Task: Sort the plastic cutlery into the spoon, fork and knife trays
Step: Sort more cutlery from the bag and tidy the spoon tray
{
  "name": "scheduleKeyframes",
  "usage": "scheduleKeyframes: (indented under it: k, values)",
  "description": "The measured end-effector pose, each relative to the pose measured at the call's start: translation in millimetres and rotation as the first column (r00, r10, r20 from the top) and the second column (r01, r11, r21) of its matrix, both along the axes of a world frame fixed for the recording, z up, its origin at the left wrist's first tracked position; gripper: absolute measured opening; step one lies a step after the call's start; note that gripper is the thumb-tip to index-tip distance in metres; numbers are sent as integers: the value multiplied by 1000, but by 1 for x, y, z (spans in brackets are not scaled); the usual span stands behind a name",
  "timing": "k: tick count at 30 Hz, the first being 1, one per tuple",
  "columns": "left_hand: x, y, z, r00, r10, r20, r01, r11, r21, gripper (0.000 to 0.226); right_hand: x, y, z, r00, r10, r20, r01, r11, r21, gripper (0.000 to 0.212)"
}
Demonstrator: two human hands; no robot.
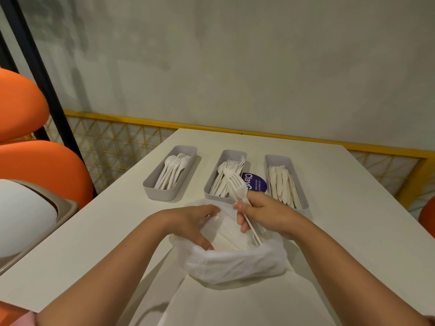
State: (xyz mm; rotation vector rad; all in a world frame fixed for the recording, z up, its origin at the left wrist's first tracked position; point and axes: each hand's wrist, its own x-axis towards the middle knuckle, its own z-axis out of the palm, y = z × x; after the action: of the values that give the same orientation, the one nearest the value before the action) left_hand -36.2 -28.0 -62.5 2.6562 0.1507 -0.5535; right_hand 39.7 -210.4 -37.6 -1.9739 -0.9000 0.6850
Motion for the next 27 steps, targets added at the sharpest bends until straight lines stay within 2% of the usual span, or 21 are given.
scheduleKeyframes:
  k: [4, 8, 10, 12, 15, 18, 22, 24, 27]
  values:
    - [-2, 2, 1, 995, 63, 81, -53, 991, -119, 87, 3, 6, 6, 994, -98, -52, 105, 983, 148, 19]
    - [0, -6, 10, 927, 158, 341, -51, 952, -303, 60, 3, 13, 10, 966, -124, -226, 193, 929, 316, 17]
    - [2, -11, 15, 901, 209, 380, -19, 895, -446, 40, 2, 17, 12, 947, -128, -296, 236, 901, 364, 18]
    - [3, -18, 18, 908, 251, 336, -7, 810, -586, 30, 1, 22, 15, 921, -127, -367, 279, 874, 398, 18]
    - [7, -28, 19, 934, 290, 210, -29, 646, -763, 34, 0, 29, 18, 906, -165, -390, 329, 853, 404, 18]
    - [10, -33, 22, 932, 347, 109, -86, 502, -861, 31, 0, 34, 21, 914, -225, -338, 349, 859, 373, 23]
    - [15, -38, 22, 922, 378, 86, -54, 346, -937, 28, 2, 38, 21, 915, -254, -312, 356, 872, 335, 28]
    - [16, -39, 22, 912, 398, 94, -29, 290, -956, 24, 1, 40, 18, 930, -256, -266, 332, 895, 300, 29]
    - [17, -37, 23, 887, 446, 119, -29, 312, -950, 25, 3, 43, 14, 930, -296, -218, 355, 879, 319, 29]
